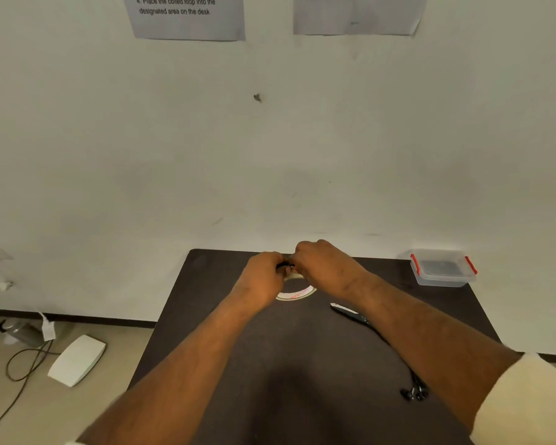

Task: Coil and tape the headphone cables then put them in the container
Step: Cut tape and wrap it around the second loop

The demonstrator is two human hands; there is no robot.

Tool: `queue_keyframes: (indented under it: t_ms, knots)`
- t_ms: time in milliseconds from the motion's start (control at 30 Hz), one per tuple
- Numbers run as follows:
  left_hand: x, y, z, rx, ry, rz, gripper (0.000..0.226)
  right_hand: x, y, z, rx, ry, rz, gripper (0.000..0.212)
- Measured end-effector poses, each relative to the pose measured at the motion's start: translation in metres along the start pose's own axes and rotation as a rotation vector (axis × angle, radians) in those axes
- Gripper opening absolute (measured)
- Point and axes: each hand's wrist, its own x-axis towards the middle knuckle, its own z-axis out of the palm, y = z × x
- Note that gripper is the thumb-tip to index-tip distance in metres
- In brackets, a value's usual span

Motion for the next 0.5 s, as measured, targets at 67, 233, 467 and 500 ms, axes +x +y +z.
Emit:
queue_keyframes:
  t_ms: [67,233,467,500]
  knots:
    - [-0.004,0.001,-0.001,0.026,0.007,0.070,0.028,0.000,-0.001,-0.002,0.036,0.012,0.008,0.021]
    - [-0.004,-0.007,-0.005,0.014,0.008,0.156,0.021,0.002,0.002,0.007,0.343,0.068,0.146,0.021]
    - [-0.012,-0.008,0.004,-0.023,0.077,0.120,0.020,-0.005,-0.004,0.019,0.479,0.140,0.174,0.025]
    - [-0.012,-0.008,0.006,-0.004,0.091,0.116,0.020,-0.006,-0.005,0.020,0.498,0.144,0.174,0.026]
